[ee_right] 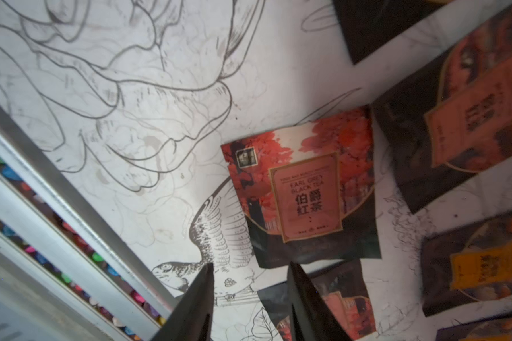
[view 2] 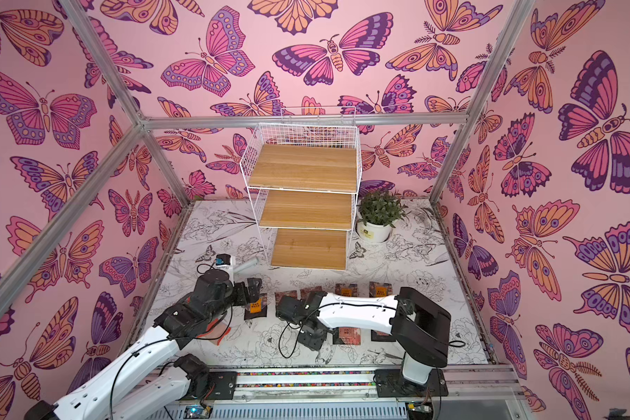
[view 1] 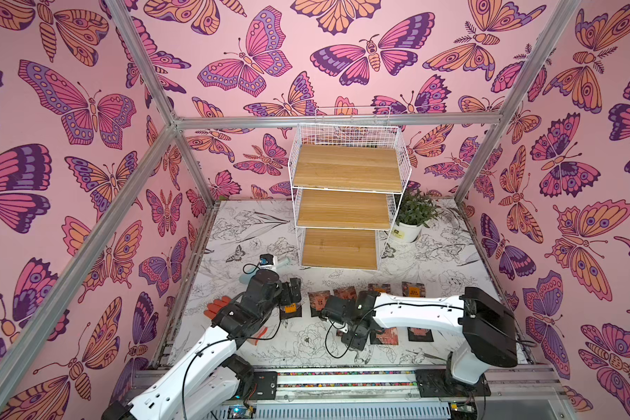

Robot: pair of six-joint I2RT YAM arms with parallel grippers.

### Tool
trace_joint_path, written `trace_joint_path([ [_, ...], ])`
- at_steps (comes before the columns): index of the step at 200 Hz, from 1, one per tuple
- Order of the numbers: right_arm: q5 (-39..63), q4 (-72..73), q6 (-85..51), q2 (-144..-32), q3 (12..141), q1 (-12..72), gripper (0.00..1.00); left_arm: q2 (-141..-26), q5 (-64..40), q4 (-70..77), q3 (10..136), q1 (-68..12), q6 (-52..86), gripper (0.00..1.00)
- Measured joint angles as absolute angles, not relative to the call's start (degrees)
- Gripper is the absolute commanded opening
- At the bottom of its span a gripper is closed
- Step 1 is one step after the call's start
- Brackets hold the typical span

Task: Remove the tea bags from the shelf
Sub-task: Place the tea bag at the center of the board.

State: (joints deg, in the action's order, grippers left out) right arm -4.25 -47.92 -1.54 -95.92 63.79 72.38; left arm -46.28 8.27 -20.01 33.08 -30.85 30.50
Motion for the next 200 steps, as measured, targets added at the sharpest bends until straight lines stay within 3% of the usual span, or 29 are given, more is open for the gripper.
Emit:
trace_joint_path([
  [52, -6.6, -47.5, -4.3, -91.7, 65.6, 69.4, 0.54, -46.3, 8.6, -20.0, 33.2, -31.2, 30.5, 1.0],
  [120, 0.1, -42.9, -8.6, -100.2, 68.1, 63.4, 0.58, -46.3, 8.6, -20.0, 33.8, -31.6, 30.5, 1.0],
  [200, 5.0, -39.9, -10.5, -100.6, 66.2, 59.7, 0.62, -46.3, 9.0, -20.1, 33.8, -31.9, 30.5, 1.0],
])
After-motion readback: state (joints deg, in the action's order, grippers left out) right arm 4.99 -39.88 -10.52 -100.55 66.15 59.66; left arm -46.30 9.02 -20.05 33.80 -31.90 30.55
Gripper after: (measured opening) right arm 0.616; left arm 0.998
